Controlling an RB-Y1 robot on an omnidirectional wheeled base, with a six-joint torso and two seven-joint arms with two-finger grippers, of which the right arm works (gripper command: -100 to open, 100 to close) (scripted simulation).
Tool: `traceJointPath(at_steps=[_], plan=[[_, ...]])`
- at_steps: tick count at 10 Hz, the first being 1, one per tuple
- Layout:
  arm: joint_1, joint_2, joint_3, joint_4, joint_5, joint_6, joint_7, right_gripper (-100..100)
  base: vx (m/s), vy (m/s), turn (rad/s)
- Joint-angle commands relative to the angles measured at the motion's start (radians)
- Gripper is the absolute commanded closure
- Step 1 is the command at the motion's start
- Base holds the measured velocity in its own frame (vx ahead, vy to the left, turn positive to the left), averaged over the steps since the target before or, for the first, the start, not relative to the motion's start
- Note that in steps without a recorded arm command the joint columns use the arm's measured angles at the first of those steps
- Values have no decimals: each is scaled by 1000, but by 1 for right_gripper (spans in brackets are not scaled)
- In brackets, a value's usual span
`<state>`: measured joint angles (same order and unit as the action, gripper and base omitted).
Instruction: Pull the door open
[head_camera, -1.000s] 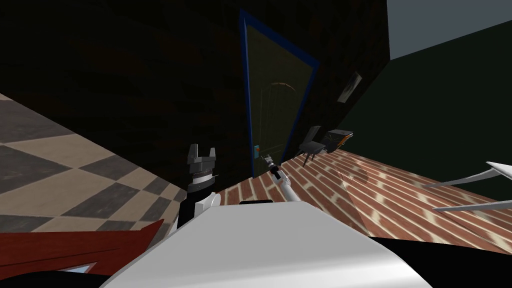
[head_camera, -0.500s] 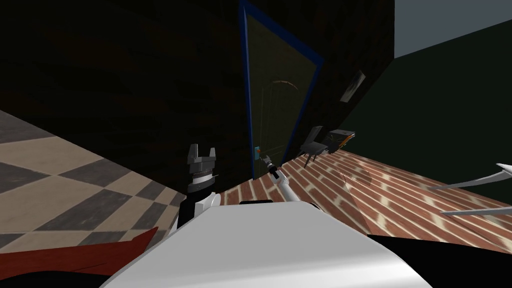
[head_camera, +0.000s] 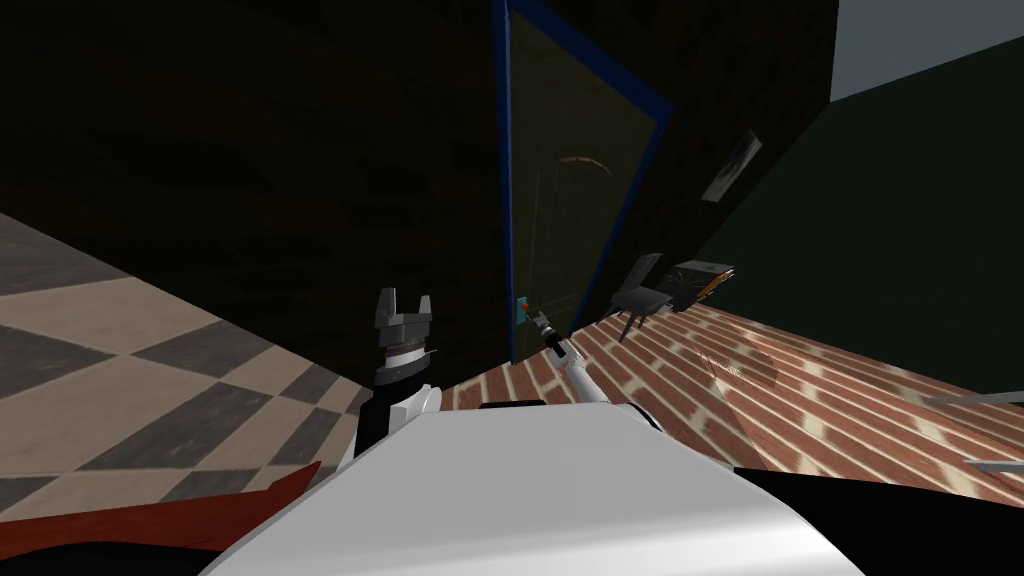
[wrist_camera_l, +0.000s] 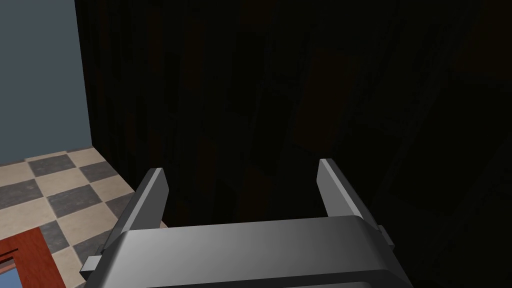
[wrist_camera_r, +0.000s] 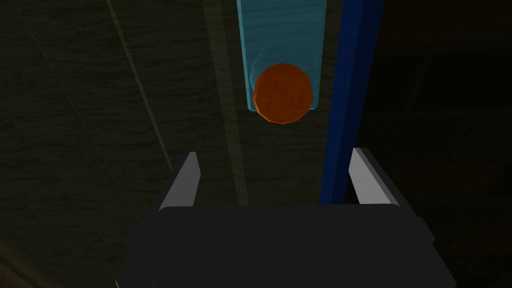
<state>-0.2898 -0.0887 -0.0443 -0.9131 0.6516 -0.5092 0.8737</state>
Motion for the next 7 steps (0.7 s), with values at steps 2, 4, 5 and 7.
traceJointPath(at_steps=[2,4,5,7], plan=[[11,-52,-24,10,-12,-29,-29,-100,156,177,121],[13,-90,-44,26,-21,-53,-48,-100,136,138,108],[14,-111,-54,35,-27,-66,-59,-100,126,120,79],[16,-110,-48,22,-24,-53,-67,-100,52,45,12]])
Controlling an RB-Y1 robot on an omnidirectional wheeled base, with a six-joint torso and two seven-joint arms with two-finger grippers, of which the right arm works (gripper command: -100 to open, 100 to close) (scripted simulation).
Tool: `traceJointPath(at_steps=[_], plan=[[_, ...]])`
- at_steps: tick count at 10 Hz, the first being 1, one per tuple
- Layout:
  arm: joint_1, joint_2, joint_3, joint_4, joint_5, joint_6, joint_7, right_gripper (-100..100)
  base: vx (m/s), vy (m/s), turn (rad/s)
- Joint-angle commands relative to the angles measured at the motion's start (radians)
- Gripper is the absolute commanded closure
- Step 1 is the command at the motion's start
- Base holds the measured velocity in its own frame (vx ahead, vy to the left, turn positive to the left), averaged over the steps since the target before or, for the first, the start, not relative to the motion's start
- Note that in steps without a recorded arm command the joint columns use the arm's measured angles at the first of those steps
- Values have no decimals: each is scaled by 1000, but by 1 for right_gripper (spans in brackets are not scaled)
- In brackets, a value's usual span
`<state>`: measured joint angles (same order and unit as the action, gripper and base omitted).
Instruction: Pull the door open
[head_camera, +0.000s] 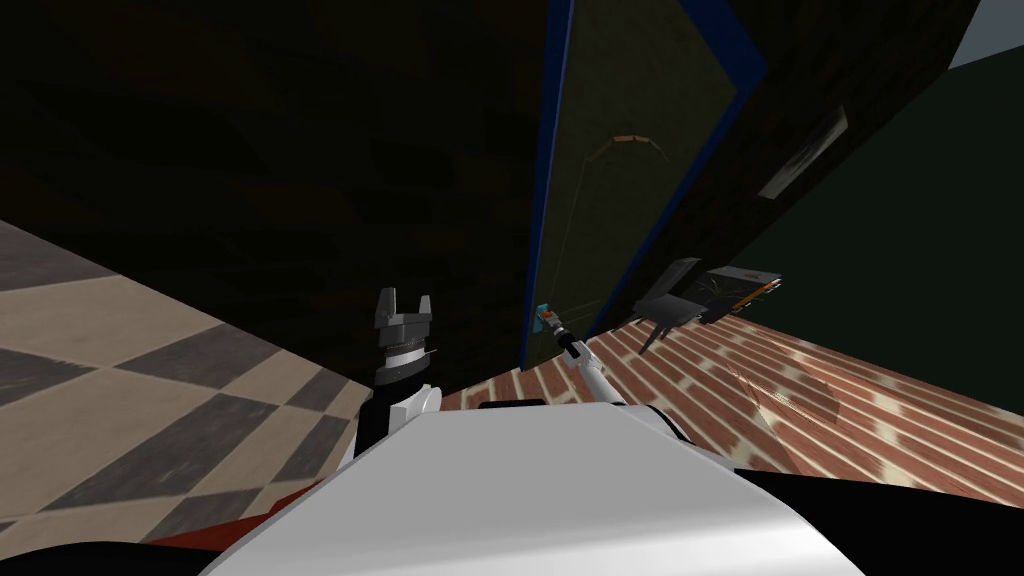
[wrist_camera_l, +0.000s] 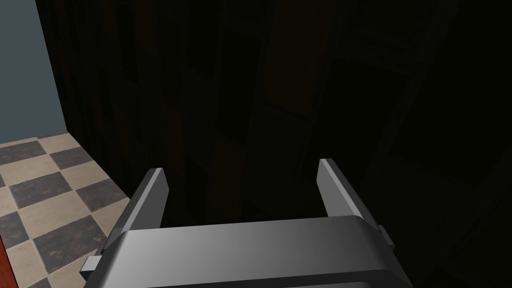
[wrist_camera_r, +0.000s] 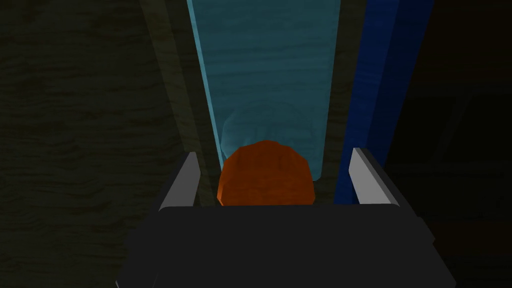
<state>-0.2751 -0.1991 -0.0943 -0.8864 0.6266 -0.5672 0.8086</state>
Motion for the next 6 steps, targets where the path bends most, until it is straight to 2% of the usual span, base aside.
traceJointPath(at_steps=[1,6], plan=[[1,0,2,-4,1,5,-2,100,0,0,0],[1,0,2,-4,1,5,-2,100,-4,-6,3]])
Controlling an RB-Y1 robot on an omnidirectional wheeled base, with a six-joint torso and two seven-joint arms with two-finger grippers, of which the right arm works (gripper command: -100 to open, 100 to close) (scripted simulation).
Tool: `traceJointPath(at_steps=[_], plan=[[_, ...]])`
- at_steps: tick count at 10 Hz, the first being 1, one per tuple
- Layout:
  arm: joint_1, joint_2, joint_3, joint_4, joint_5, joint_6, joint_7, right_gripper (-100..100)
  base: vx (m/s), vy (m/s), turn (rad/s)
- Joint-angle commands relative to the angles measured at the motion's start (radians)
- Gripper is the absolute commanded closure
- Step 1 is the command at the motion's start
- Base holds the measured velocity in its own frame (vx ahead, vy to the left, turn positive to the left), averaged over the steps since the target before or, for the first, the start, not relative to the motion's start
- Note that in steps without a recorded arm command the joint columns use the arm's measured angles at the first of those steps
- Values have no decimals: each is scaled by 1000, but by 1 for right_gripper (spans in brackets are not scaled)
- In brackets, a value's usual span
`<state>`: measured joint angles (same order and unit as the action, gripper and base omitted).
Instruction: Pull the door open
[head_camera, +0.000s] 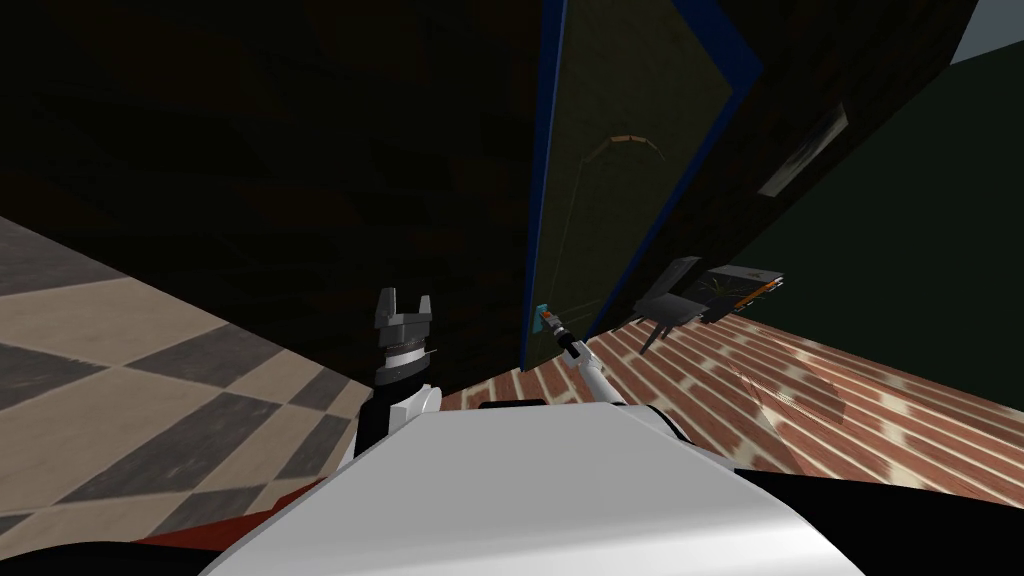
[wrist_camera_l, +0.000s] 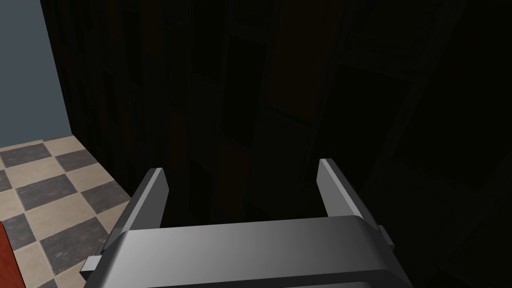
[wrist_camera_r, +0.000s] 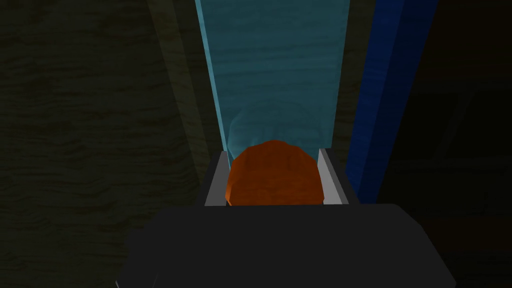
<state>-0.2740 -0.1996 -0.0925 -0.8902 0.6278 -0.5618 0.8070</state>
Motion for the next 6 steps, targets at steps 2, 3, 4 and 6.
traceJointPath(at_steps=[2,3,4,6], plan=[[5,-6,-1,-2,-59,41,-8,100,-3,4,4],[8,-9,-2,-3,-89,62,-12,100,-11,13,15],[10,-12,-2,-5,-118,83,-16,100,-11,12,5],[14,-16,-3,-6,-165,113,-22,100,-10,11,0]])
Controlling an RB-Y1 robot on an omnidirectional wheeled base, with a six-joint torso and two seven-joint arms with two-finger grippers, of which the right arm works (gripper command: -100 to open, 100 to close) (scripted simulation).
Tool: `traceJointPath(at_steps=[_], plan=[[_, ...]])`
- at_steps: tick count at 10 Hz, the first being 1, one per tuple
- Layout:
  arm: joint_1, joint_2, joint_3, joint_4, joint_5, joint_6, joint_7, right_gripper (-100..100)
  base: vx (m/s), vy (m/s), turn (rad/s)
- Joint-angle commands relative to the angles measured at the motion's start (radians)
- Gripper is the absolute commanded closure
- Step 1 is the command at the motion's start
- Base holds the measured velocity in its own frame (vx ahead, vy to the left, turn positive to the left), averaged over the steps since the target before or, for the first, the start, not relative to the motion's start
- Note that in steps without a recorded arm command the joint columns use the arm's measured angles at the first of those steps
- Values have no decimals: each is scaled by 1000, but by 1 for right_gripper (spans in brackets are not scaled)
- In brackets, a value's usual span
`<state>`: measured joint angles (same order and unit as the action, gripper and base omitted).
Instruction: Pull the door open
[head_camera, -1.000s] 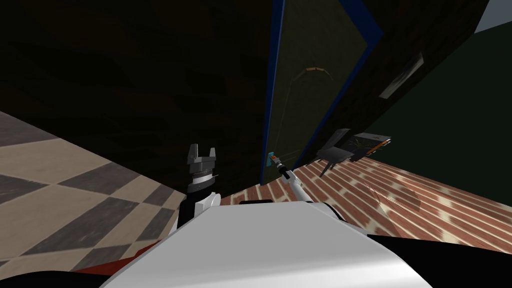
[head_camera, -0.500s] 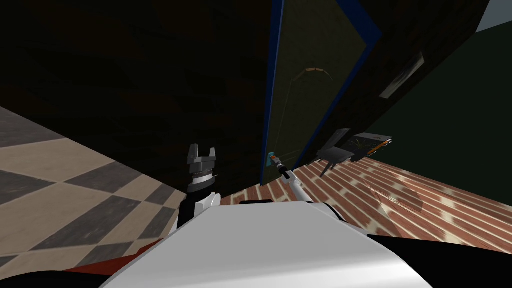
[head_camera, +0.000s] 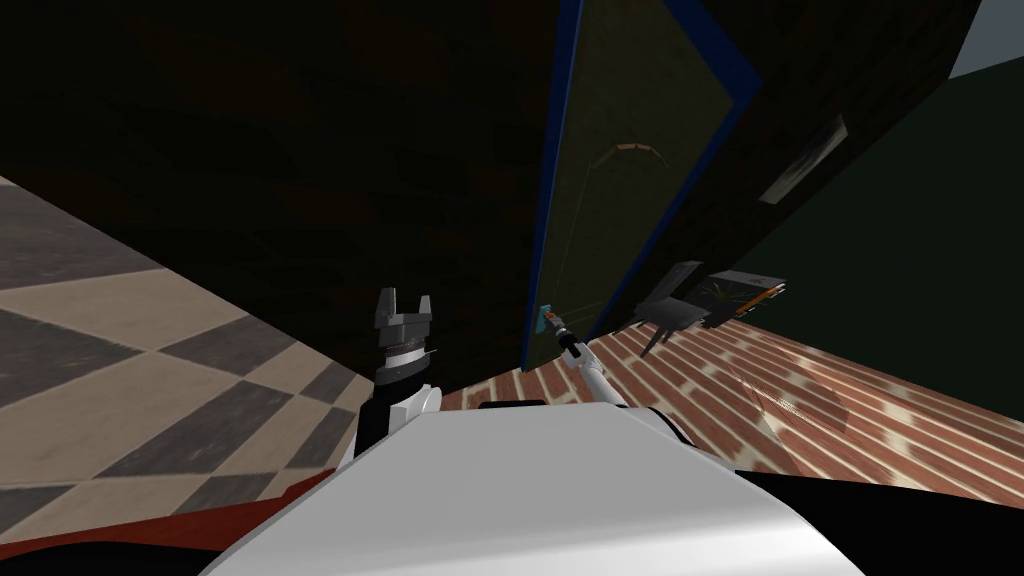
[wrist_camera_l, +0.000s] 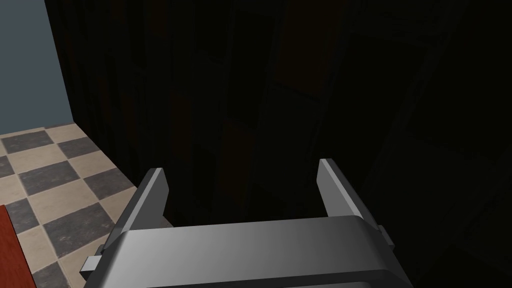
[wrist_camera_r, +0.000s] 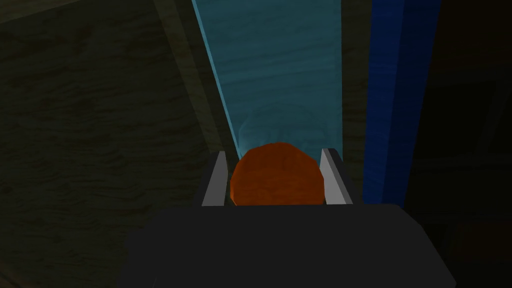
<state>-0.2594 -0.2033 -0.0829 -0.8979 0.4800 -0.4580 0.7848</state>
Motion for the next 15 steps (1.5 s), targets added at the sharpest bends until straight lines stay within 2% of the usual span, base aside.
traceJointPath(at_steps=[1,2,3,4,5,6,8,9,10,11,13,14,15], plan=[[3,-16,-14,0,-50,40,-6,100,-9,11,-10],[3,-16,-14,0,-63,40,-6,100,0,0,0],[7,-21,-15,-2,-96,72,-12,100,-10,-5,14],[7,-21,-15,-2,-113,72,-12,100,0,0,0],[11,-26,-16,-4,-146,110,-20,100,0,0,0],[11,-26,-16,-4,-173,110,-20,100,0,0,0],[11,-26,-16,-4,-174,110,-20,100,-7,3,-4],[16,-32,-17,-6,-218,148,-27,100,-12,3,19],[16,-32,-17,-6,-236,148,-27,100,-10,16,-4],[21,-37,-18,-8,-265,181,-36,100,-19,16,-3],[21,-37,-18,-4,-306,178,-36,100,-3,10,2],[21,-37,-18,-8,-306,190,-36,100,-10,1,5],[21,-37,-18,-8,-306,190,-36,100,-7,-7,12]])
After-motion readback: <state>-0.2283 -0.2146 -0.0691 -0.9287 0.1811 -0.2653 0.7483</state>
